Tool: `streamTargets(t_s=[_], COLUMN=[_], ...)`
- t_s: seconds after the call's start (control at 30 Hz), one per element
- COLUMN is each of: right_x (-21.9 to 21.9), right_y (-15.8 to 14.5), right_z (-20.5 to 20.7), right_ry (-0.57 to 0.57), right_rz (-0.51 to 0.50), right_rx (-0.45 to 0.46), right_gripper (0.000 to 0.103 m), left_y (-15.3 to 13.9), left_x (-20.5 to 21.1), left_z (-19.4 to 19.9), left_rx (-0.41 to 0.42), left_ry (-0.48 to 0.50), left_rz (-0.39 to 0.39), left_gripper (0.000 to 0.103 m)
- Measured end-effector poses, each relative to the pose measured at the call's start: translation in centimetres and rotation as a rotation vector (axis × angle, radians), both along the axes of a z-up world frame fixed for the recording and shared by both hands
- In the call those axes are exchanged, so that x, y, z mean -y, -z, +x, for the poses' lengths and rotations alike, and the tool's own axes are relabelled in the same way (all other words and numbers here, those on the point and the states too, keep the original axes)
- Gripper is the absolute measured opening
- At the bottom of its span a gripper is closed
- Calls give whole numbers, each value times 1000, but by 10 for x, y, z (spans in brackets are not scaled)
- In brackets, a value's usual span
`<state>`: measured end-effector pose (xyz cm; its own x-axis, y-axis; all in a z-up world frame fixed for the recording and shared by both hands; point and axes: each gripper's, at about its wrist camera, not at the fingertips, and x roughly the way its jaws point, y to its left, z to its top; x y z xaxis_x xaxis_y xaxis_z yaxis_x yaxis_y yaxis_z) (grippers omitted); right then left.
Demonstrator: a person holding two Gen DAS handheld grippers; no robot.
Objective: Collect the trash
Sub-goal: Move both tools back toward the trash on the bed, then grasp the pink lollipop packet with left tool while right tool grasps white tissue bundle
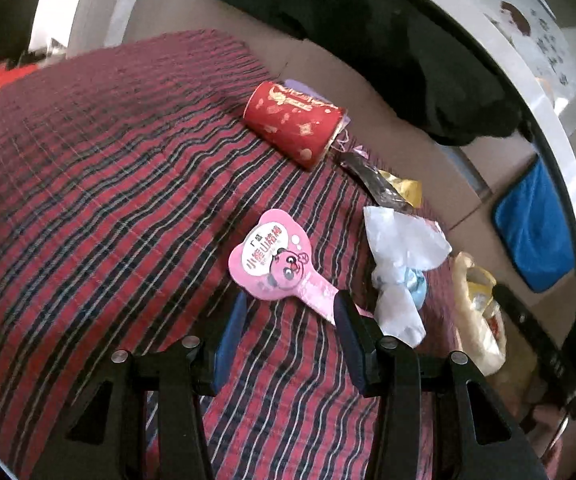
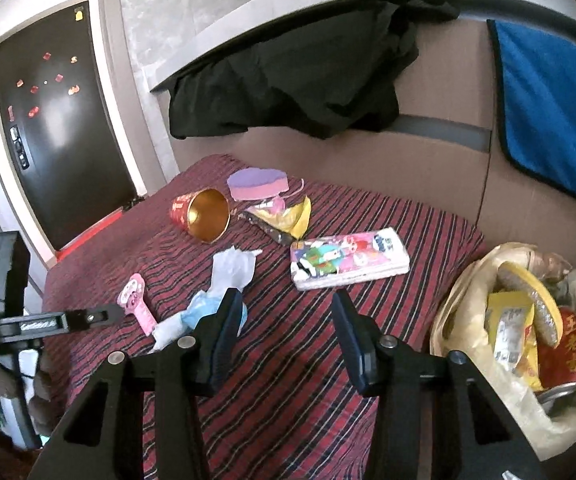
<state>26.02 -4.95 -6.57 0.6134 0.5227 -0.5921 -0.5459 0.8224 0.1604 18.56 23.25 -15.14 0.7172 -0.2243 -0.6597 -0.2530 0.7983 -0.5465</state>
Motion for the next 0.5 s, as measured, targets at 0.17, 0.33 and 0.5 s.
streamTargets(t_s=[0.17,0.33,0.5], right_x=[3,6,9], right_y=[11,21,27], right_z=[-4,-2,-2], right_ry=[10,23,49], right_rz=[8,41,42], right_rx=[-31,-80,-95], right_gripper=[44,44,44], left_y=[0,-2,-7], left_x=[-3,-3,17], left_z=[22,50,55], left_rx=[8,-24,-15], left_ry=[1,-29,-41], left_rz=[-44,-24,108], left_gripper=[47,47,47])
